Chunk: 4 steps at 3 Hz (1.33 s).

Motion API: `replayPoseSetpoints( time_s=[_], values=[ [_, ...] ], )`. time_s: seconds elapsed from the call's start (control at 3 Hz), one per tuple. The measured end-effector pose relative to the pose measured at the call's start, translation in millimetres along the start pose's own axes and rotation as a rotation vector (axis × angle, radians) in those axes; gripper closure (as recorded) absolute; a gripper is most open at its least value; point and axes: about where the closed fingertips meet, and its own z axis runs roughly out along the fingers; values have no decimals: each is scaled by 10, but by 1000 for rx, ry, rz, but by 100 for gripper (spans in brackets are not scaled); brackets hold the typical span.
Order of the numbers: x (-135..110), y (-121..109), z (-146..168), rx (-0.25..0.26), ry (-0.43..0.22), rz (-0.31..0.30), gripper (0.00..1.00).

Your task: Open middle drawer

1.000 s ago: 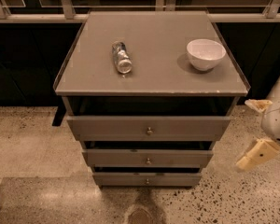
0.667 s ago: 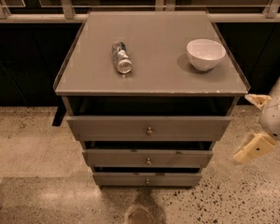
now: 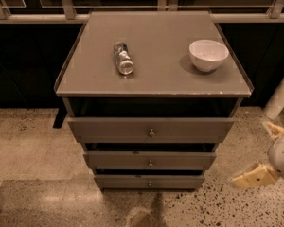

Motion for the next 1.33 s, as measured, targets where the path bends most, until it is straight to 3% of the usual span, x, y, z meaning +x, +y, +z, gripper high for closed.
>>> replayPoseSetpoints(
  time_s=[0.33,0.67,1.0,1.33],
  values=[
    [371,72,428,18,-51,120,0],
    [608,134,879,-38,-88,207,0],
    [712,193,1234,-147,-86,236,0],
    [701,255,1229,-152,-92,238,0]
  ],
)
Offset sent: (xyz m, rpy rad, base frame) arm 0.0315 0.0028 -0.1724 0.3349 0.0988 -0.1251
